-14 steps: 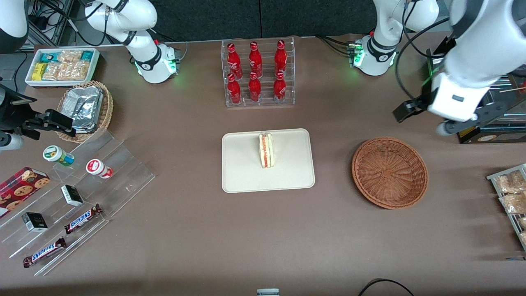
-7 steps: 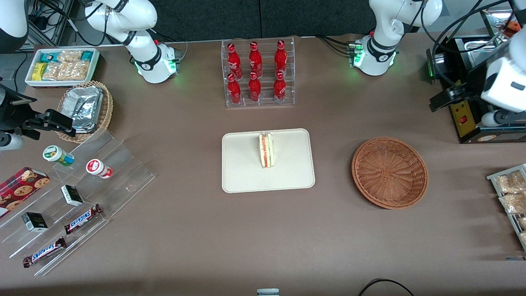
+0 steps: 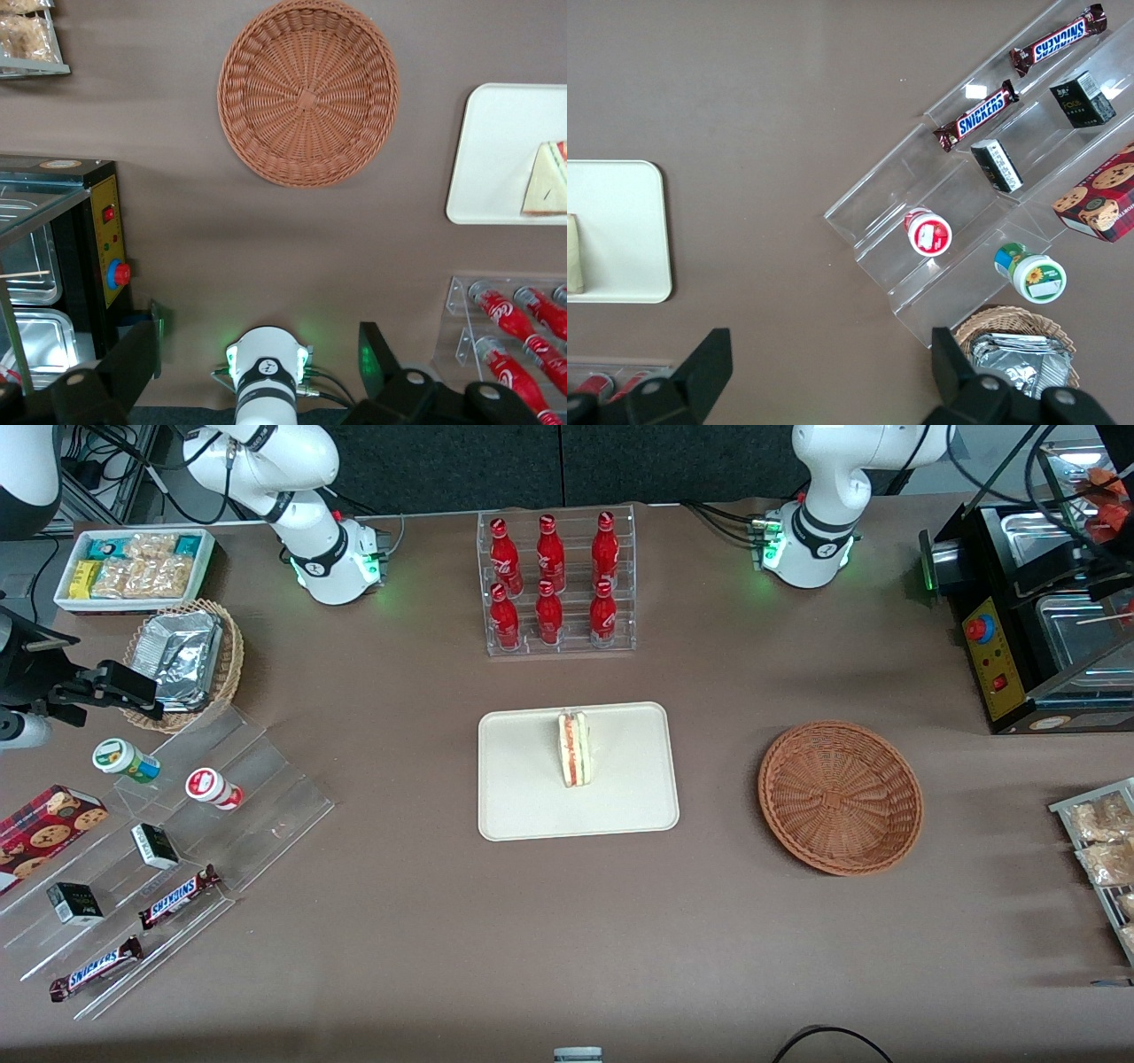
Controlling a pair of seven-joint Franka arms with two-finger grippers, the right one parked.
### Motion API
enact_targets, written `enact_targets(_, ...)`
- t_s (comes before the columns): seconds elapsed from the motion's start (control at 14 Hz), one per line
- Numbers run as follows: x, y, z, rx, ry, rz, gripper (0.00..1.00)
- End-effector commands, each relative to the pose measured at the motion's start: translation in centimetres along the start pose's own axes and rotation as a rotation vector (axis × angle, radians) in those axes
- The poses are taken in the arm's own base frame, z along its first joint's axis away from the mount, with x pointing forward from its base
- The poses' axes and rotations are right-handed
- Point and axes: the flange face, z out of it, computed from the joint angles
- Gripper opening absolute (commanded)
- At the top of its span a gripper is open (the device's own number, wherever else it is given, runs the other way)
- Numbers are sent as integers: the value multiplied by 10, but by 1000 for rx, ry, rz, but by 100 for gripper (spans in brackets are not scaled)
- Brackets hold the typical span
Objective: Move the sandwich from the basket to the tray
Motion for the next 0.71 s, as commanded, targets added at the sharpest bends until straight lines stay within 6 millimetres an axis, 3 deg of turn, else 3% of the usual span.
enact_targets(0.0,-17,15,7,39,-18,47,100)
enact_targets(0.36,-19,38,2,52,-13,104,100)
enact_targets(0.64,-19,34,0,50,-11,191,100)
